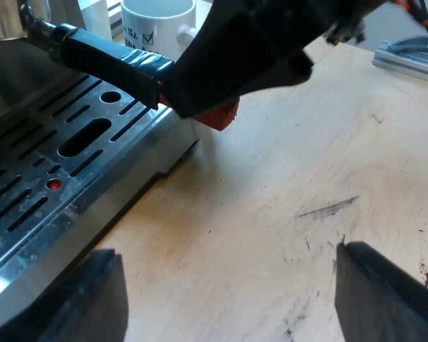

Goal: Grind coffee beans and then tamp

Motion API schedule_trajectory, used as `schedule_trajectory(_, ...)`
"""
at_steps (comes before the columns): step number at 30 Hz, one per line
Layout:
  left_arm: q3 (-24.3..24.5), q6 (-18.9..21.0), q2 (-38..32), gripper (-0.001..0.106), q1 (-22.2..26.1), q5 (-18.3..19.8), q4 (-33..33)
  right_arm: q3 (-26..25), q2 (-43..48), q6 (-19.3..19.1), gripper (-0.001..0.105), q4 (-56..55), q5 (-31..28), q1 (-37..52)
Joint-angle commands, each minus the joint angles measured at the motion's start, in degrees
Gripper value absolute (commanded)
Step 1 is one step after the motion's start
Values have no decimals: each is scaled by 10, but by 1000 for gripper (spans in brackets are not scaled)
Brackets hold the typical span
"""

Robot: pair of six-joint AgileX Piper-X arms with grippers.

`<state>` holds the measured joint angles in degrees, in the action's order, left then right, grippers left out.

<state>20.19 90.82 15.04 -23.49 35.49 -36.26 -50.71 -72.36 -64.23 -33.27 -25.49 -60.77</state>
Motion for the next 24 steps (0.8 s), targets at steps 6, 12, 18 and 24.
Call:
schedule_trajectory(6,1,-3,-1,64,-2,8,5,-6,-5,0,62,-4,1,9)
schedule_trajectory(12,1,-3,-1,64,-2,8,5,-6,-40,0,62,12,1,12)
schedule_trajectory(18,1,-3,-1,64,-2,8,5,-6,-67,0,62,28,-5,12)
schedule_trajectory(24,1,-3,-1,64,-2,8,5,-6,-76,0,62,44,-17,16)
